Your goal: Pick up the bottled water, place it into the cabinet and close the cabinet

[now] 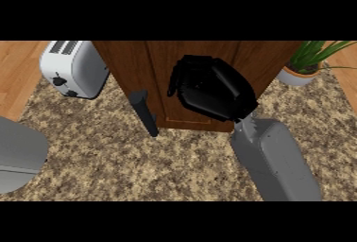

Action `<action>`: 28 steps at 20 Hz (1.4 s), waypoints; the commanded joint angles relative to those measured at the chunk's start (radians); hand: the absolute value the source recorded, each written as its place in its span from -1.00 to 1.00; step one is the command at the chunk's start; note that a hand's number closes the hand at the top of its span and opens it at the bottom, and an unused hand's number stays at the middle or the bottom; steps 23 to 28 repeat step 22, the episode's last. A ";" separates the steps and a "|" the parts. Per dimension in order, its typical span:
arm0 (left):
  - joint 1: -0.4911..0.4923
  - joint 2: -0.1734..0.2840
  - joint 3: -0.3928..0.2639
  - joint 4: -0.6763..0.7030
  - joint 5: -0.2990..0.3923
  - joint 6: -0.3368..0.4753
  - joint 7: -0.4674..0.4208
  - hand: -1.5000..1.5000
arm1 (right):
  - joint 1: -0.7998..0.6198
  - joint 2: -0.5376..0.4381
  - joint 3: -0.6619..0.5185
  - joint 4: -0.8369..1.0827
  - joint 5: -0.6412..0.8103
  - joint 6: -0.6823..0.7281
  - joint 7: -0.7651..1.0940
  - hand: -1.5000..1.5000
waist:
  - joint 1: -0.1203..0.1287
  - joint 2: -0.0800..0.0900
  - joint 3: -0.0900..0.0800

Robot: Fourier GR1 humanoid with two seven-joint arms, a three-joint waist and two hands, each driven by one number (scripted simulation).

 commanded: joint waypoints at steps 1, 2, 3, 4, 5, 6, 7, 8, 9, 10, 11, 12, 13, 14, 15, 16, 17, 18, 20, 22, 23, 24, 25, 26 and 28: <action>-0.022 0.008 0.060 0.072 0.047 -0.065 0.029 -1.00 | -0.034 -0.024 -0.056 0.096 -0.003 0.078 -0.034 1.00 | -0.006 0.001 0.000; 0.025 -0.008 0.041 -0.070 0.058 0.028 0.060 -1.00 | -0.105 -0.011 -0.079 0.201 -0.004 0.099 -0.070 1.00 | 0.005 0.004 0.001; -0.003 0.051 0.090 0.001 0.109 -0.015 0.069 -1.00 | -0.104 -0.004 -0.073 0.209 -0.003 0.108 -0.070 1.00 | 0.002 0.003 0.000; -0.011 0.005 0.047 -0.006 0.060 0.004 0.063 -1.00 | -0.173 -0.038 -0.131 0.257 -0.044 0.142 -0.048 1.00 | 0.005 0.005 0.000; -0.007 0.021 0.070 0.030 0.078 -0.060 0.064 -1.00 | -0.141 -0.027 -0.102 0.290 0.011 0.153 -0.117 1.00 | 0.008 0.005 0.000; -0.009 -0.029 0.046 0.035 0.037 -0.074 0.055 -1.00 | -0.188 -0.017 -0.114 0.283 -0.018 0.146 -0.069 1.00 | 0.006 0.004 0.000; 0.002 -0.025 0.070 0.021 0.047 -0.068 0.048 -1.00 | -0.230 -0.039 -0.157 0.309 -0.046 0.156 -0.056 1.00 | 0.014 0.005 0.000; -0.006 0.009 0.077 0.024 0.099 -0.044 0.071 -1.00 | -0.224 -0.020 -0.125 0.337 -0.017 0.168 -0.079 1.00 | 0.013 0.006 0.000; 0.025 -0.028 0.056 0.003 0.069 -0.080 0.074 -1.00 | -0.204 -0.032 -0.129 0.345 -0.009 0.185 -0.101 1.00 | 0.017 0.006 0.000; 0.008 -0.032 0.066 0.020 0.043 -0.092 0.068 -1.00 | -0.187 0.010 -0.094 0.329 0.014 0.144 -0.098 1.00 | 0.011 0.004 0.000; 0.011 0.017 0.088 0.049 0.106 -0.086 0.087 -1.00 | -0.195 -0.006 -0.100 0.349 0.018 0.169 -0.102 1.00 | 0.015 0.006 0.000; -0.041 -0.009 0.048 0.046 0.039 -0.047 0.087 -1.00 | -0.215 0.000 -0.107 0.333 -0.004 0.162 -0.066 1.00 | 0.003 0.007 0.000; 0.006 -0.006 0.073 0.064 0.088 -0.103 0.086 -1.00 | -0.235 0.008 -0.122 0.363 0.001 0.156 -0.087 1.00 | 0.022 0.007 -0.001; -0.028 -0.012 0.041 0.017 0.057 -0.051 0.099 -1.00 | -0.249 0.010 -0.102 0.337 -0.021 0.135 -0.053 1.00 | 0.010 0.006 0.000; -0.052 0.016 0.064 0.040 0.080 -0.050 0.092 -1.00 | -0.242 0.010 -0.116 0.386 -0.041 0.174 -0.081 1.00 | 0.018 0.011 0.000; -0.020 -0.041 0.052 0.037 0.053 -0.088 0.080 -1.00 | -0.216 0.010 -0.109 0.378 -0.049 0.198 -0.095 1.00 | 0.024 0.008 0.000; -0.018 0.016 0.067 -0.018 0.106 -0.026 0.115 -1.00 | -0.267 0.010 -0.090 0.354 -0.085 0.158 -0.057 1.00 | 0.026 0.007 0.001; -0.040 -0.008 0.046 0.032 0.065 -0.056 0.104 -1.00 | -0.280 0.009 -0.098 0.375 -0.084 0.171 -0.045 1.00 | 0.026 0.010 -0.001; -0.014 -0.043 0.033 0.007 0.057 -0.080 0.105 -1.00 | -0.274 0.009 -0.113 0.376 -0.097 0.180 -0.049 1.00 | 0.032 0.009 -0.001; -0.012 -0.020 0.050 0.014 0.077 -0.063 0.119 -1.00 | -0.251 0.009 -0.098 0.392 -0.079 0.205 -0.076 1.00 | 0.034 0.011 0.000; -0.012 -0.020 0.050 0.014 0.077 -0.063 0.119 -1.00 | -0.251 0.009 -0.098 0.392 -0.079 0.205 -0.076 1.00 | 0.034 0.011 0.000; -0.012 -0.020 0.050 0.014 0.077 -0.063 0.119 -1.00 | -0.251 0.009 -0.098 0.392 -0.079 0.205 -0.076 1.00 | 0.034 0.011 0.000; -0.012 -0.020 0.050 0.014 0.077 -0.063 0.119 -1.00 | -0.251 0.009 -0.098 0.392 -0.079 0.205 -0.076 1.00 | 0.034 0.011 0.000; -0.012 -0.020 0.050 0.014 0.077 -0.063 0.119 -1.00 | -0.251 0.009 -0.098 0.392 -0.079 0.205 -0.076 1.00 | 0.034 0.011 0.000; -0.012 -0.020 0.050 0.014 0.077 -0.063 0.119 -1.00 | -0.251 0.009 -0.098 0.392 -0.079 0.205 -0.076 1.00 | 0.034 0.011 0.000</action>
